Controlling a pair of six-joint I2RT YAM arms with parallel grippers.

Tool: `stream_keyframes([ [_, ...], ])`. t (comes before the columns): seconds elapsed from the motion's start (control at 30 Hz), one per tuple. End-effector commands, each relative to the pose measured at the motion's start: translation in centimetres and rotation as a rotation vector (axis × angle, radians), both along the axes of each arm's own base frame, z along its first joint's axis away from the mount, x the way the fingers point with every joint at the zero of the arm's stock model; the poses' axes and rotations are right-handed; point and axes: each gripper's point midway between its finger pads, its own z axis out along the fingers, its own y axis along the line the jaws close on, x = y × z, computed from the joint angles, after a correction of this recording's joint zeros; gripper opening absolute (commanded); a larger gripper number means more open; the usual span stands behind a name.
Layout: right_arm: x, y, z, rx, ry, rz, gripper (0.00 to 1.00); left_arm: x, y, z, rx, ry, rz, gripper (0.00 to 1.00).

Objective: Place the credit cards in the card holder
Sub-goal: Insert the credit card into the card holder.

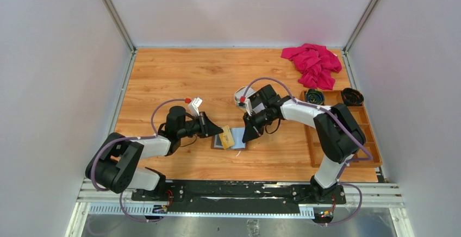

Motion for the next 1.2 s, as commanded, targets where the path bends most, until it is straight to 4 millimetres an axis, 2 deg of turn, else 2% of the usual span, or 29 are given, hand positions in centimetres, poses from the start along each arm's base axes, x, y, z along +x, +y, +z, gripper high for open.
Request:
stream_keyframes([
  [0.0, 0.0, 0.8, -1.0, -0.034, 0.034, 0.003, 0.11, 0.5, 0.0, -0.7, 0.037, -0.009, -0.022, 0.00],
  [0.5, 0.5, 0.2, -3.2, -0.138, 0.023, -0.016, 0.07, 2.1, 0.7, -1.5, 0.106, -0.010, -0.007, 0.00],
  [1.17, 0.6, 0.1, -3.5, -0.159, 0.022, -0.019, 0.06, 2.5, 1.2, -2.4, 0.172, 0.002, 0.000, 0.00],
])
